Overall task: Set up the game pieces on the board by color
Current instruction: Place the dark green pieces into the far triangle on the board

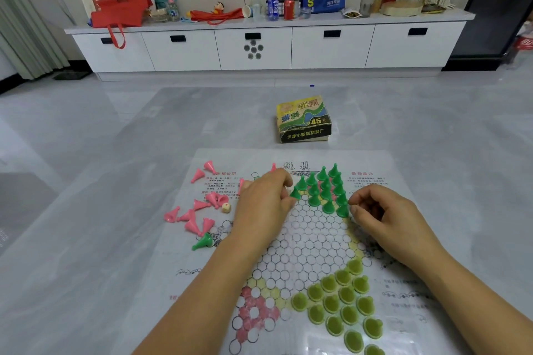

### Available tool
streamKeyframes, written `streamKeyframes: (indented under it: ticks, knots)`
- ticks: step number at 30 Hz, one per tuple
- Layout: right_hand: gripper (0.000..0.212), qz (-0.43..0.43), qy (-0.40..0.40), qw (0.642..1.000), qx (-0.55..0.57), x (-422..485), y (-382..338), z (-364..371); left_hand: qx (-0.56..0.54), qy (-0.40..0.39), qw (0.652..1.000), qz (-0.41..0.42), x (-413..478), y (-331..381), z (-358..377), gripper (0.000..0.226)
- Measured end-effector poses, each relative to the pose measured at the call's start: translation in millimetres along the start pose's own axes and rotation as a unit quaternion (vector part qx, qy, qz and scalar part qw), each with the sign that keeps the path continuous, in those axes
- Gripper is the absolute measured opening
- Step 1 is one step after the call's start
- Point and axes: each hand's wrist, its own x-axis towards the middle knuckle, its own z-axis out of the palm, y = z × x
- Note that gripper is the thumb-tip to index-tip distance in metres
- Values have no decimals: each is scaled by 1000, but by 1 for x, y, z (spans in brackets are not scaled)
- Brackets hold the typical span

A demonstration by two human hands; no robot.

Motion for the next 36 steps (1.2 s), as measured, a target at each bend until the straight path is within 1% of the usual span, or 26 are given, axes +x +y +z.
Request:
streamKeyframes:
  ticks: [2, 8, 21, 36]
  knots:
    - [15, 0, 1, 1000, 0, 0, 0, 0, 33, 12, 999, -2, 2, -3, 0, 14]
    - [16, 2, -1, 1000, 1, 0, 0, 0, 64, 12, 998, 6, 5, -2, 6, 17]
    - [16, -3, -1, 1000, 1, 1, 2, 1, 67, 21, 997, 23, 6, 0, 10, 18]
    - [17, -13, 0, 1000, -7, 1, 1, 1, 70, 21, 997, 21, 6, 2, 10, 21]
